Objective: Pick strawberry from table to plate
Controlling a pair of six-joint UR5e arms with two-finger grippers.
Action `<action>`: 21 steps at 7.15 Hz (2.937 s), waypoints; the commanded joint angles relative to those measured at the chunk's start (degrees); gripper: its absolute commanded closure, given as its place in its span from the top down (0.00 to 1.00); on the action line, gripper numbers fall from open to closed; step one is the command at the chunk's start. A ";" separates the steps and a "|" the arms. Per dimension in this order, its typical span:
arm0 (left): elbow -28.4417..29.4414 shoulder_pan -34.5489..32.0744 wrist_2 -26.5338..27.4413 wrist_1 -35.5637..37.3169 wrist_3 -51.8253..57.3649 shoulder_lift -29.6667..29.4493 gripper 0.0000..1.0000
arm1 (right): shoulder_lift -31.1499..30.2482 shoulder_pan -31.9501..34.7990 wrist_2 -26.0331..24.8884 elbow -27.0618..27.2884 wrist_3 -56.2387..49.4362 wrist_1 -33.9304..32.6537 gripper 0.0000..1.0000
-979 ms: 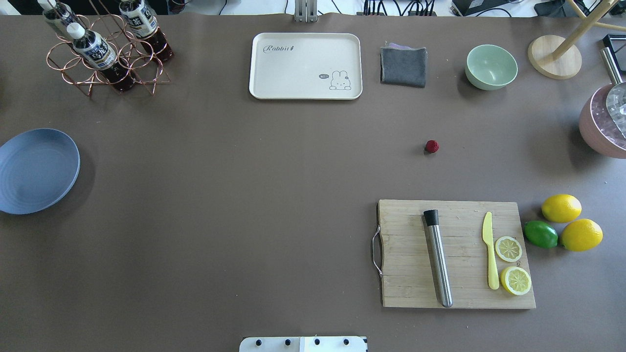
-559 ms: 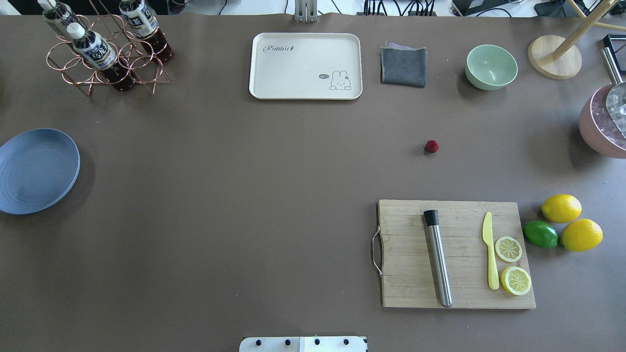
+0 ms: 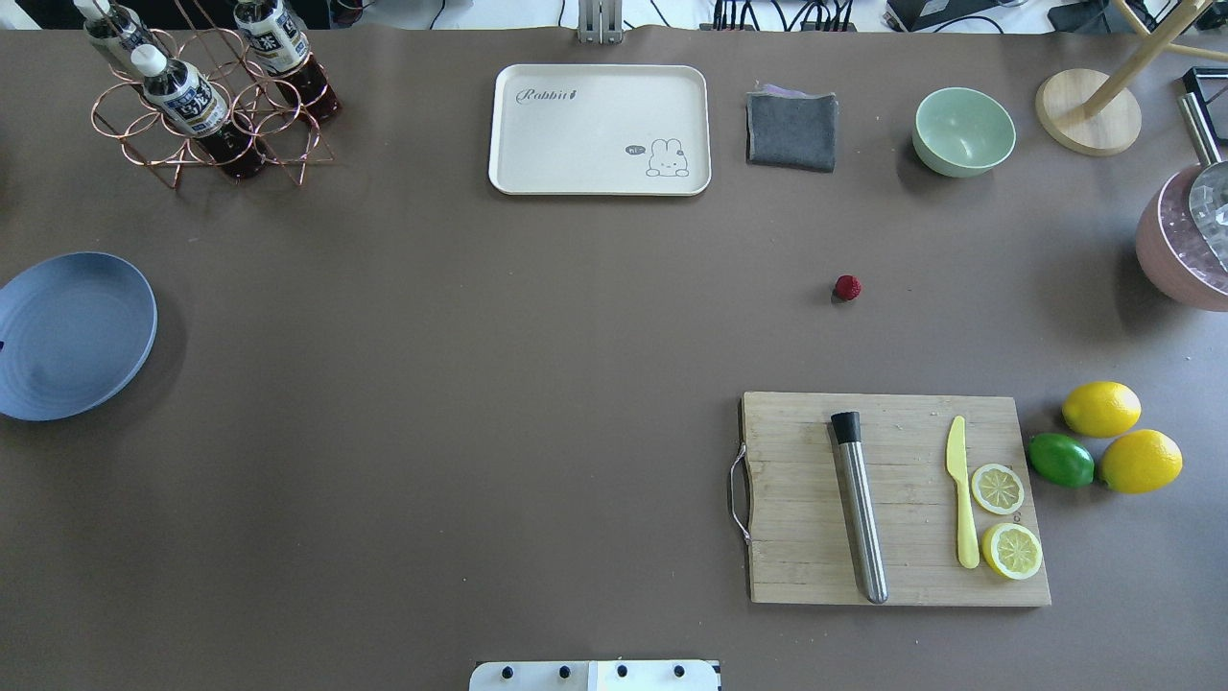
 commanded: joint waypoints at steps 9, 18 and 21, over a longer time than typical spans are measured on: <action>-8.22 -1.47 -19.04 5.88 -17.71 -4.30 0.00 | 7.51 -5.06 0.26 -0.07 4.93 -0.02 1.00; -24.51 23.65 6.48 11.40 -58.07 -21.14 0.00 | 19.13 -27.03 -10.19 -0.42 53.32 8.40 1.00; -24.87 34.19 19.30 18.07 -61.70 -29.33 0.00 | 20.27 -31.95 -12.83 -0.33 60.46 12.36 1.00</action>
